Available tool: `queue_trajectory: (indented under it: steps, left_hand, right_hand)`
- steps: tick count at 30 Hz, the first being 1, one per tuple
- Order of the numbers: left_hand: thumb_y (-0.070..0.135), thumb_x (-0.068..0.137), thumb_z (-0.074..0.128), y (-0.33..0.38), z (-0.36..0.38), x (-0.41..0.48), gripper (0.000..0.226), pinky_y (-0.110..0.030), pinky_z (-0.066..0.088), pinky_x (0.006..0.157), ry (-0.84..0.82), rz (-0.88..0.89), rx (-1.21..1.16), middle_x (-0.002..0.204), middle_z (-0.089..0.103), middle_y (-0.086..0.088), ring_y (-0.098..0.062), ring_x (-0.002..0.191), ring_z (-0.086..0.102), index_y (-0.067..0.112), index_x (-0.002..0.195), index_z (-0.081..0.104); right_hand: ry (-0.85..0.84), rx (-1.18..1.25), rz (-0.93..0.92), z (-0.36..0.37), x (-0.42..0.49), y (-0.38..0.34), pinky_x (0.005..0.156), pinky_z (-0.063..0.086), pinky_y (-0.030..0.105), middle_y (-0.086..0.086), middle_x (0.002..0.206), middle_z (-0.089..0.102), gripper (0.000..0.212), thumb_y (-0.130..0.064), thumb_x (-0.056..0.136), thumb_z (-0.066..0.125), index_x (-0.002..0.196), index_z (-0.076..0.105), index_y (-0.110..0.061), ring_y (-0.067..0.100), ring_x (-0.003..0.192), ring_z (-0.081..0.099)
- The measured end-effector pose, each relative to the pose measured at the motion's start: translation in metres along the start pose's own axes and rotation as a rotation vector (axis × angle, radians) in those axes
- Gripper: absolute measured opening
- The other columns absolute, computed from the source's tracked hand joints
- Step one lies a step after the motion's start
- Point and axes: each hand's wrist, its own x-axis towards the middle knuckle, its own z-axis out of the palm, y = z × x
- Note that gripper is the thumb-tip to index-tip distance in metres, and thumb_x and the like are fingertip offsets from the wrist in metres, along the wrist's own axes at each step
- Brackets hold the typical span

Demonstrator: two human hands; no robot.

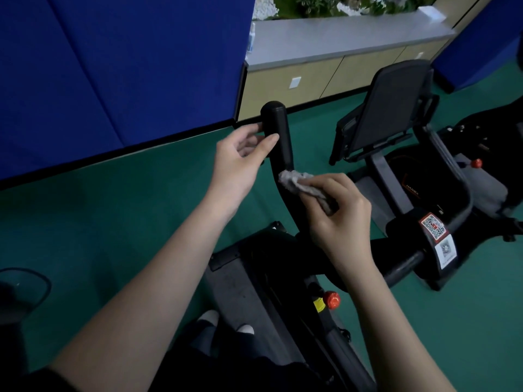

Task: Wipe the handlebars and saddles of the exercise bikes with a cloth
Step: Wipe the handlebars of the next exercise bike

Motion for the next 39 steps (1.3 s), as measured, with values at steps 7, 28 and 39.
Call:
queue_trajectory:
  steps: [7,28,39]
  left_hand:
    - [0.022,0.088,0.067,0.003,0.000,-0.003,0.037,-0.023,0.052,0.083,-0.002,-0.001,0.029,0.101,0.062,-0.007,0.002,0.083,0.060,0.008,0.122,0.061]
    - [0.030,0.093,0.059,-0.008,-0.011,-0.007,0.039,-0.032,0.031,0.102,0.146,0.802,0.834,0.125,0.056,-0.008,-0.020,0.118,0.044,0.009,0.126,0.058]
    - [0.029,0.095,0.055,0.008,0.001,0.015,0.025,-0.040,0.023,0.112,-0.221,1.049,1.159,0.111,0.067,0.000,-0.025,0.126,0.048,0.012,0.097,0.074]
  right_hand:
    - [0.016,0.015,0.031,0.002,-0.007,-0.005,0.083,0.046,0.018,-0.005,0.095,0.066,0.015,-0.005,0.083,0.067,0.093,0.072,-0.014,0.008,0.092,0.062]
    - [0.055,0.058,0.077,0.004,0.001,-0.004,0.082,0.041,0.009,0.001,0.095,0.065,0.015,-0.003,0.083,0.068,0.095,0.073,-0.010,0.007,0.090,0.060]
    - [-0.107,0.094,0.204,-0.021,0.001,0.012,0.072,0.035,-0.001,-0.015,0.082,0.066,0.014,-0.011,0.084,0.066,0.094,0.073,-0.017,-0.008,0.081,0.058]
